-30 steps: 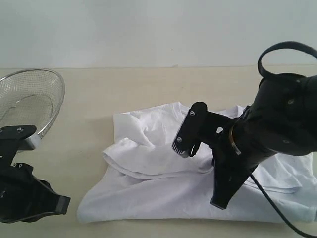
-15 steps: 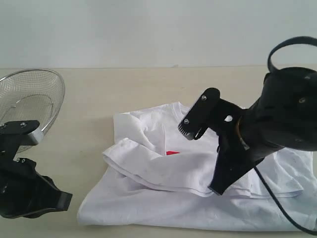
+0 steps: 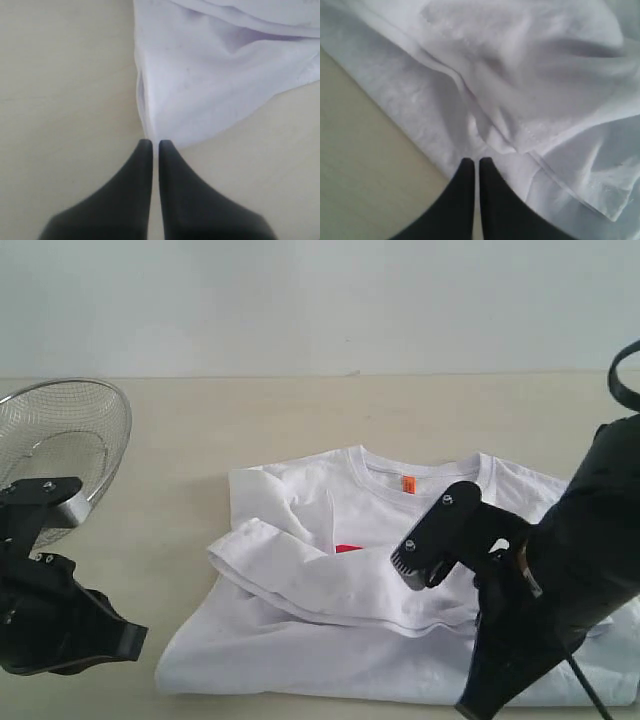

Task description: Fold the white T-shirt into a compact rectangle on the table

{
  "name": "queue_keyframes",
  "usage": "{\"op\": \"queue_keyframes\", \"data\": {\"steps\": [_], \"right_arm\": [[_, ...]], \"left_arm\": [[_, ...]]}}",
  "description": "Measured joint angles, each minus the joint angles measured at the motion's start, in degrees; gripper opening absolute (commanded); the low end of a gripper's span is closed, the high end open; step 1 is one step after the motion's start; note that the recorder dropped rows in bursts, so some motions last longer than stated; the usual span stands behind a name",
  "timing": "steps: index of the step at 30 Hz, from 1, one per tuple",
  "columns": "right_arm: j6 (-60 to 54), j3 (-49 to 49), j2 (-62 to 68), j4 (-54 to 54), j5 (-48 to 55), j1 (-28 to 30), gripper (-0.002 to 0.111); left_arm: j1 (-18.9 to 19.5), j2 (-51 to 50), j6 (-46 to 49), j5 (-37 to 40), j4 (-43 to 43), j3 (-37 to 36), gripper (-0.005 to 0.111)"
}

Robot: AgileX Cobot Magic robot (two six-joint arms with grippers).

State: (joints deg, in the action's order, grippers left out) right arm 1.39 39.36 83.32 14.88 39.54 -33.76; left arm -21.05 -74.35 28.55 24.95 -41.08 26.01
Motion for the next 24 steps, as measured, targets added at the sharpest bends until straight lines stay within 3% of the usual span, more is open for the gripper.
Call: {"op": "queue_keyframes", "data": {"steps": [11,19,24], "right_arm": [[0.4,0.0,6.9,-0.3,-6.0,0.0,0.0],[18.0,2.4,8.6,18.8,-5.5,0.0,0.0],[21.3,11.9,8.8,26.7,-1.4,3.1,0.0]], "left_arm": [[0.0,0.0,0.1,0.1,0.0,0.0,0.005],[0.0,0.0,0.1,1.0,0.0,0.0,0.005],[0.0,0.0,0.3,1.1,0.0,0.0,0.005]]}}
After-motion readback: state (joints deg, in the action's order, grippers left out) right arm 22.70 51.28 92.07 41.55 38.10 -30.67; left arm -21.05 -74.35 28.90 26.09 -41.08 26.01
